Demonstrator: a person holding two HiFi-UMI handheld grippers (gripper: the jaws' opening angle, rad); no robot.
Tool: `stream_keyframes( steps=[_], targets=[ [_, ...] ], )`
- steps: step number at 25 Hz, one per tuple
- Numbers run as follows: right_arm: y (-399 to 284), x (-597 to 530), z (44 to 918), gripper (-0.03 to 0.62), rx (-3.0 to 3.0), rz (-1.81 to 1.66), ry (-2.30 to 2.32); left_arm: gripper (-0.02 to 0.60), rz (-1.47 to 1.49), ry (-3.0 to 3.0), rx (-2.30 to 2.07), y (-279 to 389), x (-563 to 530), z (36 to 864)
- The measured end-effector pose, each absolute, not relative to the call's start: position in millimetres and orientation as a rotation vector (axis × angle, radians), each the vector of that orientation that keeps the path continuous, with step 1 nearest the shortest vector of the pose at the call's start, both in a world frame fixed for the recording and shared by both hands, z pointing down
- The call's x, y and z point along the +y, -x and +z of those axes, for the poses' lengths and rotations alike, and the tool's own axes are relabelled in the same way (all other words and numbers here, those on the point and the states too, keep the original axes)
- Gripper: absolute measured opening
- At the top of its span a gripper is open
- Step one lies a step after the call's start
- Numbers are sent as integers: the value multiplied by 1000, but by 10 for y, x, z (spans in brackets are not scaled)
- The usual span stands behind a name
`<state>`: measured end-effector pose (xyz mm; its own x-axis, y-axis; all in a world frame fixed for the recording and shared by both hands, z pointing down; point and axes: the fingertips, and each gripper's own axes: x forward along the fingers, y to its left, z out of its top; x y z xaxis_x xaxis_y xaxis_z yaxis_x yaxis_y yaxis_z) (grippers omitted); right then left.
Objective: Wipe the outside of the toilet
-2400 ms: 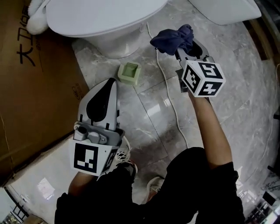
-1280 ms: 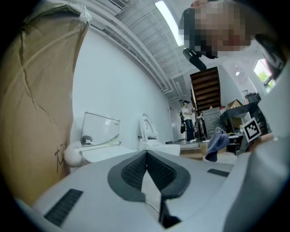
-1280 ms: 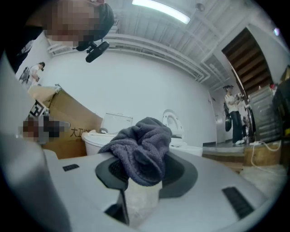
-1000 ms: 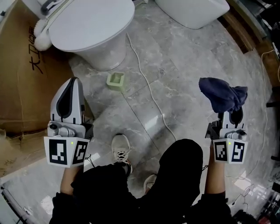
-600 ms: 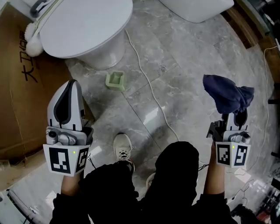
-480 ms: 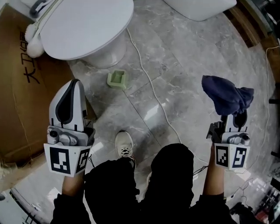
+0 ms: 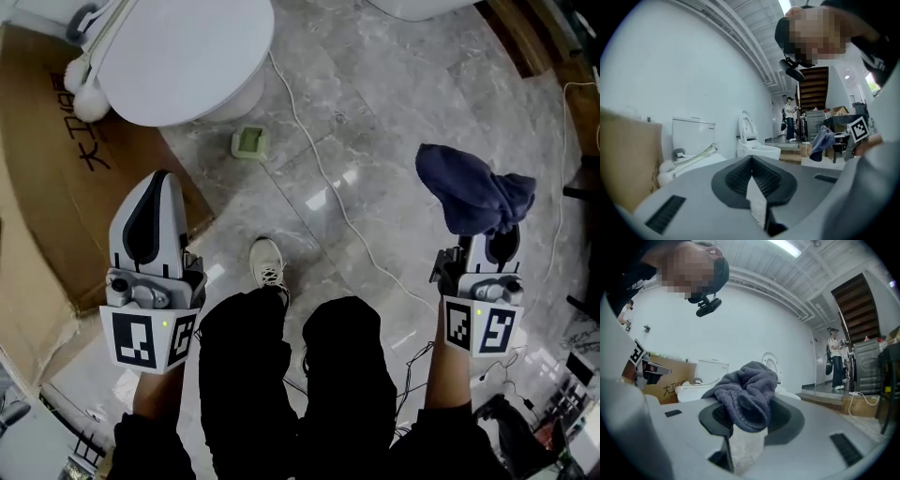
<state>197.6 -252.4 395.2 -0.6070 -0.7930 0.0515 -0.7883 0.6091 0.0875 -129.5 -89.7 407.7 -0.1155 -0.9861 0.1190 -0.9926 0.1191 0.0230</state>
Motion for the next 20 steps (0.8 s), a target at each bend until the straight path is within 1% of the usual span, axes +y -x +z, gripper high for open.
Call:
stream_keyframes(
  steps=[6,15,20],
  targets=[
    [-2058,-2521,3177,153,-2697,-22,-1345,11,140,-1966,-2204,1123,-863,3316],
    [-2081,-2434,1926,153,-2680,-82,-1323,11,117,-1915,-2327,1219,-773,1910],
    [-2133,-2394,1249,153,-2685,-72,-1328,11,111,-1895,-2318,1238,-700,1318]
  ],
)
